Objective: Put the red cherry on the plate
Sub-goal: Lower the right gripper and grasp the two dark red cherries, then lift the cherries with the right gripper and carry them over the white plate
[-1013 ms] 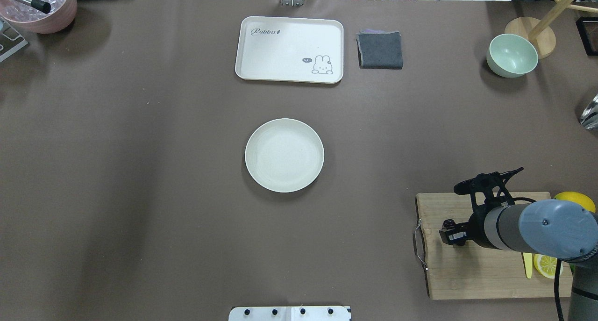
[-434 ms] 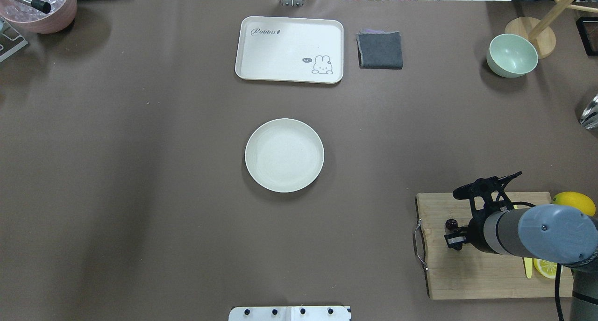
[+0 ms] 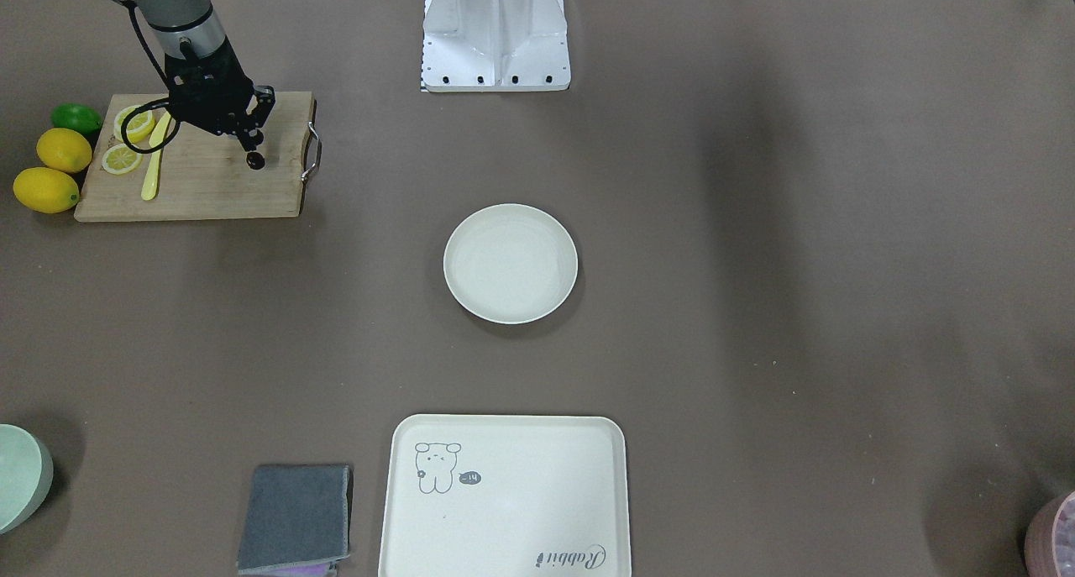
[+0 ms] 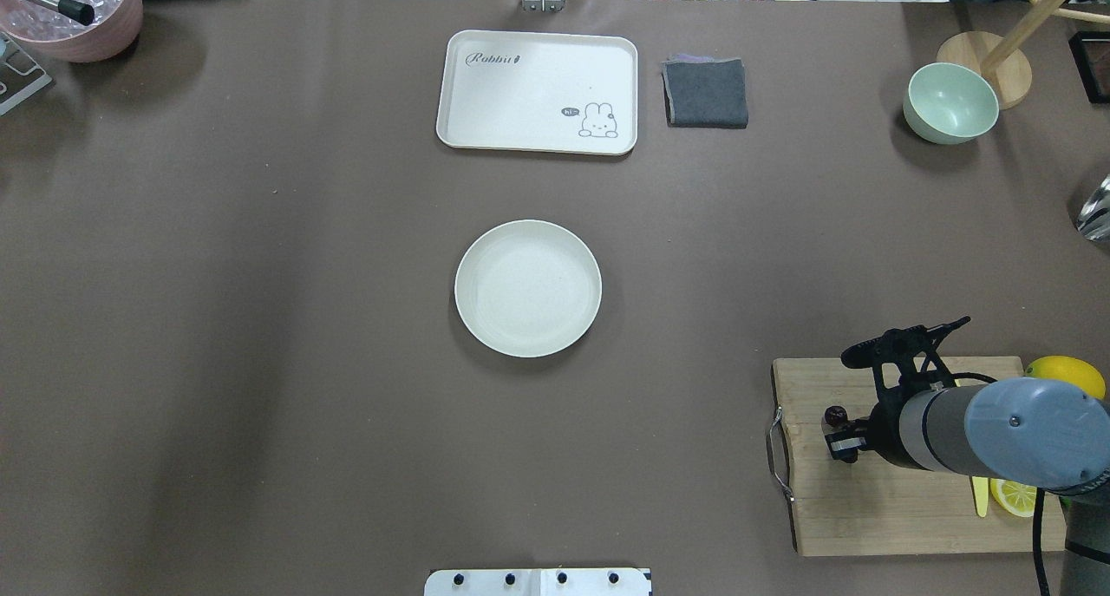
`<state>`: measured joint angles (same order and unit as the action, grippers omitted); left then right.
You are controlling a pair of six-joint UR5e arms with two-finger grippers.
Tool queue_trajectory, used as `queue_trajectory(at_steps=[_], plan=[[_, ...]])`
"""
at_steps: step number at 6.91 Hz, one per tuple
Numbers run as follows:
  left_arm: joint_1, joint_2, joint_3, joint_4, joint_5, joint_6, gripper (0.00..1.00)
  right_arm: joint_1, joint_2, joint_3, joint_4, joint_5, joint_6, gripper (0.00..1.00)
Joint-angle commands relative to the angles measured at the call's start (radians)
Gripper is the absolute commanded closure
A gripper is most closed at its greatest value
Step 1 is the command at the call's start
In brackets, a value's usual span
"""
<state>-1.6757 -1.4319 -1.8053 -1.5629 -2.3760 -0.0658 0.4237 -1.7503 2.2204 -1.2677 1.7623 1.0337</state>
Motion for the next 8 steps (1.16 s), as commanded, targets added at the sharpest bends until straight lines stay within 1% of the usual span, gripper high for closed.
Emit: queue_trajectory(at_steps=[1, 2, 3, 4, 5, 6, 7, 8], plan=[[-0.001, -0.002, -0.009, 0.001, -0.002, -0.002, 0.02, 0.233, 0.064, 0.236, -0.312, 0.276, -0.093, 1.00], [-0.001, -0.004, -0.009, 0.001, -0.002, -0.002, 0.02, 0.398, 0.265, 0.293, -0.639, 0.398, -0.216, 1.00], [0.001, -0.008, -0.006, 0.001, -0.002, -0.002, 0.02, 0.456, 0.536, 0.283, -0.988, 0.404, -0.290, 1.00], [-0.001, -0.009, -0.006, 0.000, -0.002, -0.002, 0.02, 0.474, 0.780, 0.174, -1.174, 0.382, -0.316, 1.00], [-0.001, -0.012, -0.008, -0.002, -0.002, -0.002, 0.02, 0.472, 0.930, 0.013, -1.200, 0.340, -0.314, 1.00], [0.001, -0.033, 0.001, 0.000, -0.002, -0.002, 0.02, 0.428, 1.018, -0.083, -1.199, 0.294, -0.313, 1.00], [0.001, -0.038, 0.006, -0.002, -0.002, -0.002, 0.02, 0.393, 1.069, -0.111, -1.197, 0.254, -0.301, 1.00], [0.001, -0.038, 0.004, -0.003, -0.002, 0.000, 0.02, 0.364, 1.104, -0.167, -1.193, 0.209, -0.294, 1.00]])
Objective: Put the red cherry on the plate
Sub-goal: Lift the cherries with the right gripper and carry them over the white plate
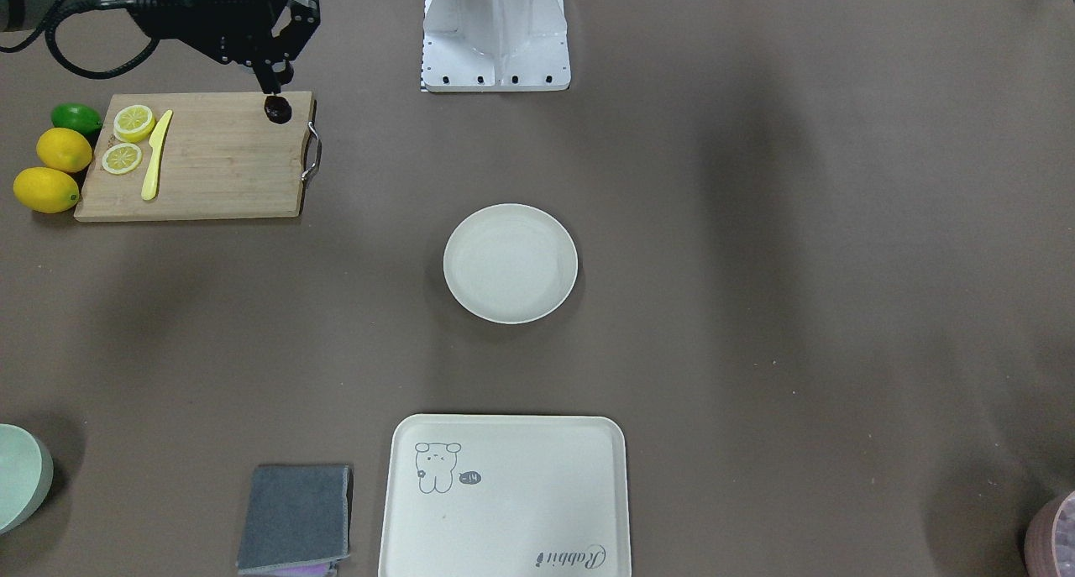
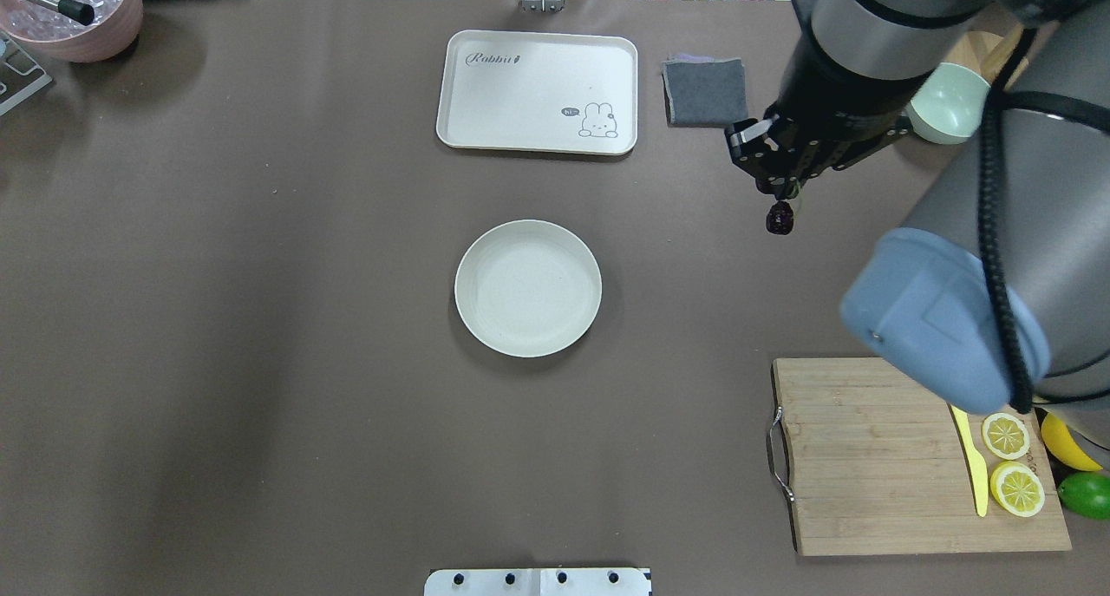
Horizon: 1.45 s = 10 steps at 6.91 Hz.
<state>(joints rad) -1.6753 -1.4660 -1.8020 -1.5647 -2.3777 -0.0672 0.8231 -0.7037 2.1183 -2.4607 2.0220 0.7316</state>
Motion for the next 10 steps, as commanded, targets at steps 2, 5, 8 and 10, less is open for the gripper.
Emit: queue_trajectory(at_steps=[2, 5, 8, 10], plan=[[0.002, -0.023, 0.018, -0.001, 0.000, 0.001, 0.02, -0.250, 0.072, -0.211, 0.220, -0.228, 0.249, 1.00], [0.000, -0.023, 0.016, -0.001, 0.000, 0.003, 0.02, -0.386, 0.073, -0.404, 0.464, -0.308, 0.371, 1.00], [-0.003, -0.014, 0.004, -0.001, -0.002, 0.001, 0.02, -0.380, 0.082, -0.627, 0.711, -0.341, 0.370, 1.00], [-0.001, -0.014, 0.012, -0.001, -0.002, 0.001, 0.02, -0.375, 0.142, -0.769, 0.788, -0.361, 0.371, 1.00]])
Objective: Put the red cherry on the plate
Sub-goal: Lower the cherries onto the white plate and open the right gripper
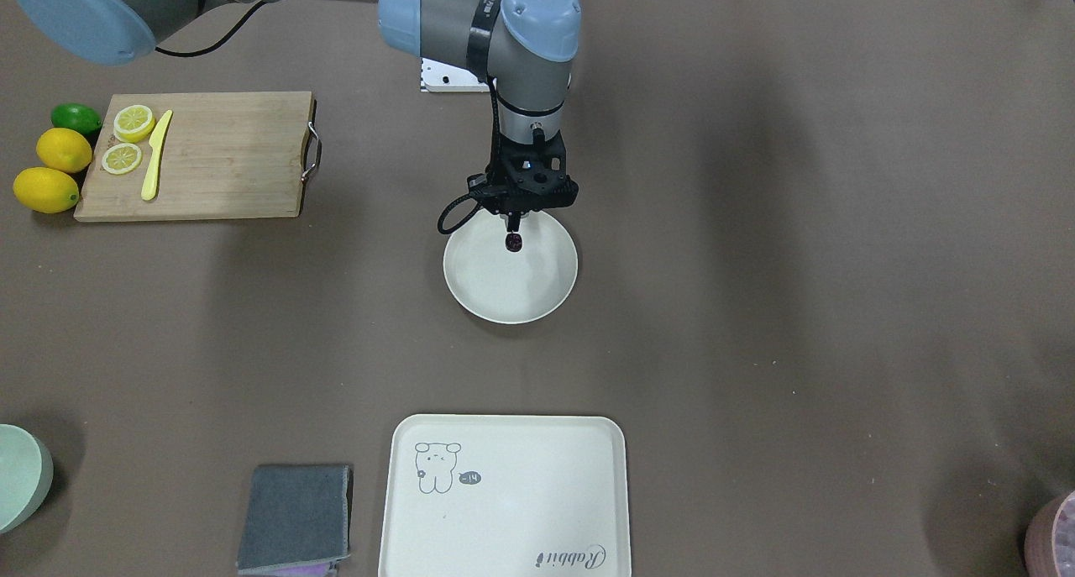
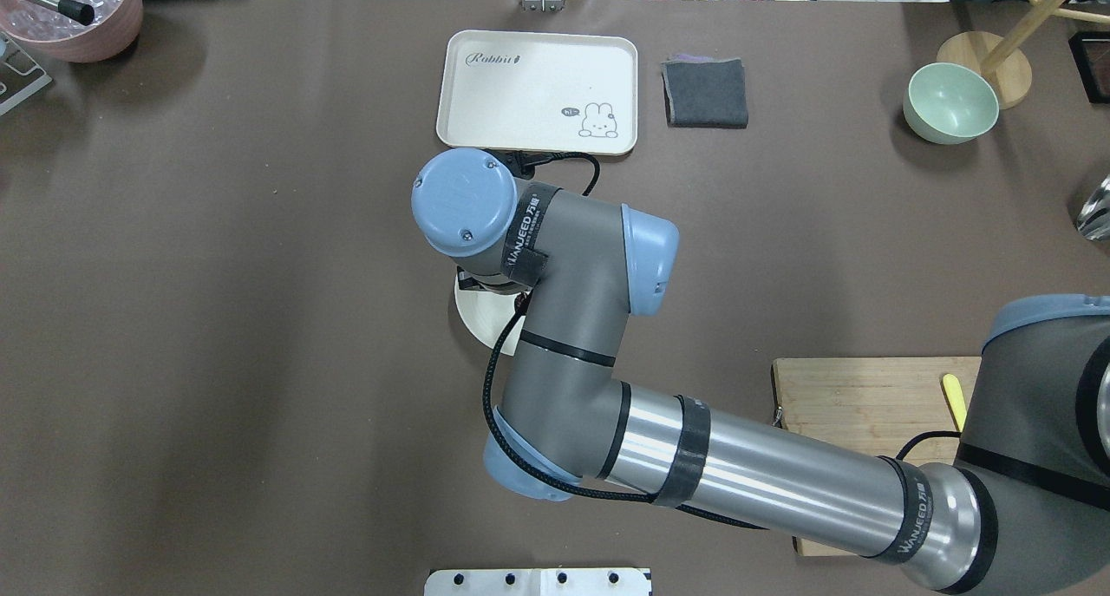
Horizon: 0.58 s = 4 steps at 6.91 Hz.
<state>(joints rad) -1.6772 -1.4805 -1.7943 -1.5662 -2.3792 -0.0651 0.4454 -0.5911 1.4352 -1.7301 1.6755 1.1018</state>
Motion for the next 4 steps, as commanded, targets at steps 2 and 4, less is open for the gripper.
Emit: queue_trajectory(at_steps=[2, 4], plan=[[0.001, -0.003, 0.010, 0.000, 0.001, -0.001, 0.02, 0.006, 0.024, -0.148, 0.122, -0.020, -0.002, 1.00], [0.001, -0.003, 0.007, 0.000, 0.000, -0.002, 0.02, 0.004, 0.017, -0.160, 0.124, -0.030, -0.003, 1.00]])
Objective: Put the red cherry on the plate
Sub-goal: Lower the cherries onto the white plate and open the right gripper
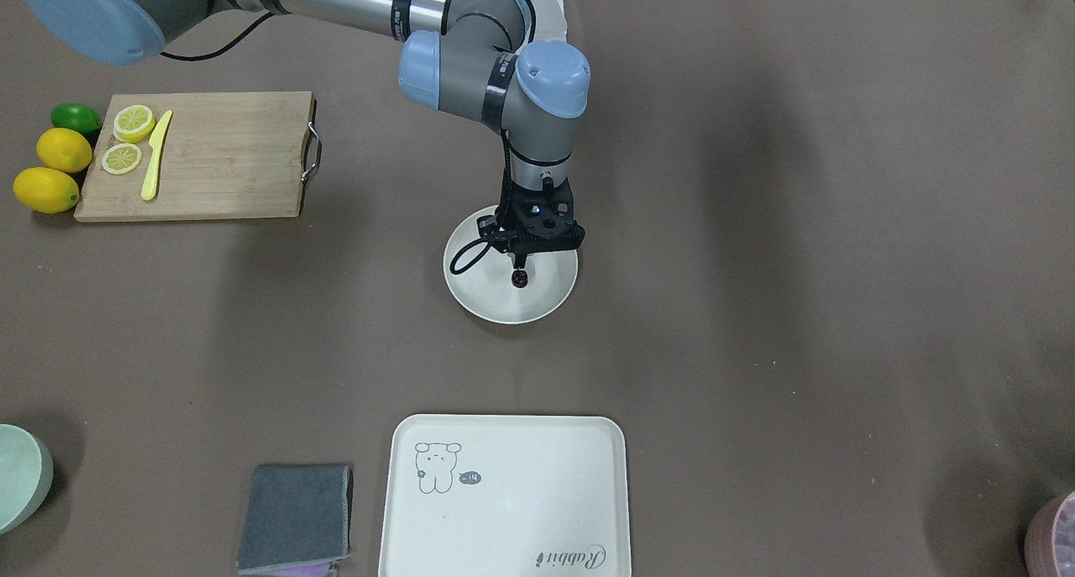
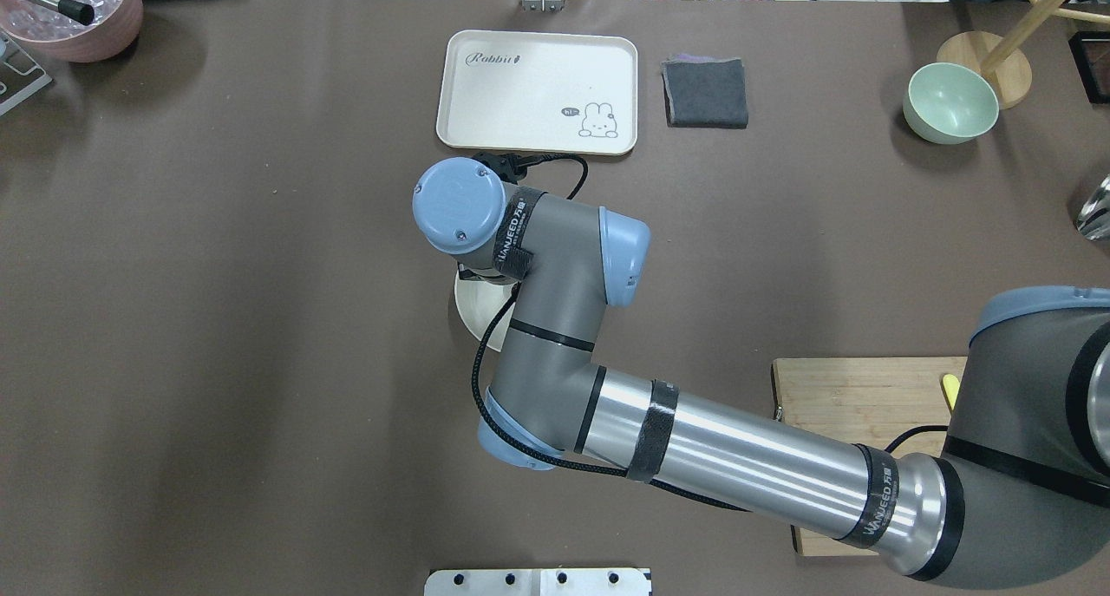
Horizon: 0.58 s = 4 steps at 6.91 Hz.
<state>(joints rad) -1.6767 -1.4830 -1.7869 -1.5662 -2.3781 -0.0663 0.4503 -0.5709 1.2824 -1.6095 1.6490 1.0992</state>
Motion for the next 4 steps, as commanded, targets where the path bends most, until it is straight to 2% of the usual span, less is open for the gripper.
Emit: queue_trajectory(at_steps=[1, 2, 3, 4], plan=[[0.000, 0.000, -0.005, 0.000, -0.001, -0.006, 0.02, 0.001, -0.006, -0.006, 0.003, -0.003, 0.002, 1.00], [0.000, 0.000, -0.005, 0.000, -0.001, -0.006, 0.02, -0.001, -0.009, -0.002, 0.003, -0.003, 0.004, 1.00], [0.000, 0.000, -0.006, -0.002, -0.001, -0.006, 0.02, -0.001, -0.007, 0.003, 0.003, -0.003, 0.005, 0.51], [0.000, 0.001, -0.009, 0.000, -0.001, -0.006, 0.02, 0.007, 0.003, 0.032, -0.006, 0.000, 0.007, 0.18]])
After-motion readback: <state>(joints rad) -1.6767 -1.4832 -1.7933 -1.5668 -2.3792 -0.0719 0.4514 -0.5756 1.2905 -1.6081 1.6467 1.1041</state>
